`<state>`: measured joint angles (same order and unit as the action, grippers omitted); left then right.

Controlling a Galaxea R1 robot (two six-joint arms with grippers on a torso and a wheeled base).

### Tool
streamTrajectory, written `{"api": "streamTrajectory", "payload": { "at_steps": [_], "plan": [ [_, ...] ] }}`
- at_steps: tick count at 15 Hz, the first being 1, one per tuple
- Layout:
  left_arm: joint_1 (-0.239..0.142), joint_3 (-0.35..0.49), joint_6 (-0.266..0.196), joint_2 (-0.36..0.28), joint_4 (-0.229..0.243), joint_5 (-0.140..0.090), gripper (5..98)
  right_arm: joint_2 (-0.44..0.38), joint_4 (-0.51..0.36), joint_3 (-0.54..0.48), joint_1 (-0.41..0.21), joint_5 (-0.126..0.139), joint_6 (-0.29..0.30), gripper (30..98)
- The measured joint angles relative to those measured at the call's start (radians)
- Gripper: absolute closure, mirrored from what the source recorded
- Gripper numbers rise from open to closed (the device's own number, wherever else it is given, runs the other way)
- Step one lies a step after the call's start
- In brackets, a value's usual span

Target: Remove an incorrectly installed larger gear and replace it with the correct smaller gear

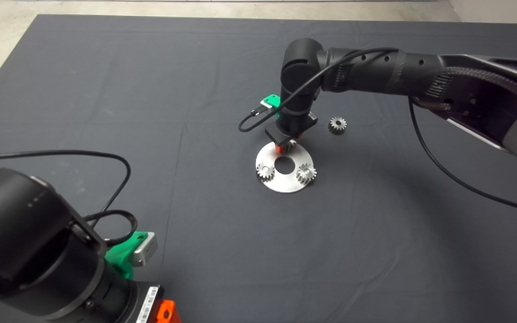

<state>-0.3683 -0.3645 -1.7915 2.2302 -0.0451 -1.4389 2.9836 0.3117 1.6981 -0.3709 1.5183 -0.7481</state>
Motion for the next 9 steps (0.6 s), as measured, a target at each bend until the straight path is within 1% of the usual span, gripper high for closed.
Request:
{"api": "streamTrajectory", "payload": {
  "at_steps": [4, 7, 9],
  "plan": [
    [0.0, 0.0, 0.0, 0.0, 0.0, 0.0, 5.5, 0.0, -0.051, -0.005, -0.042, 0.009, 0.0, 80.1],
    [0.0, 0.0, 0.0, 0.0, 0.0, 0.0, 5.5, 0.0, -0.058, -0.005, -0.079, 0.006, 0.001, 80.2],
    [0.0, 0.0, 0.0, 0.0, 0.0, 0.0, 5.5, -0.001, -0.065, -0.011, -0.087, 0.007, 0.001, 80.2]
  ]
}}
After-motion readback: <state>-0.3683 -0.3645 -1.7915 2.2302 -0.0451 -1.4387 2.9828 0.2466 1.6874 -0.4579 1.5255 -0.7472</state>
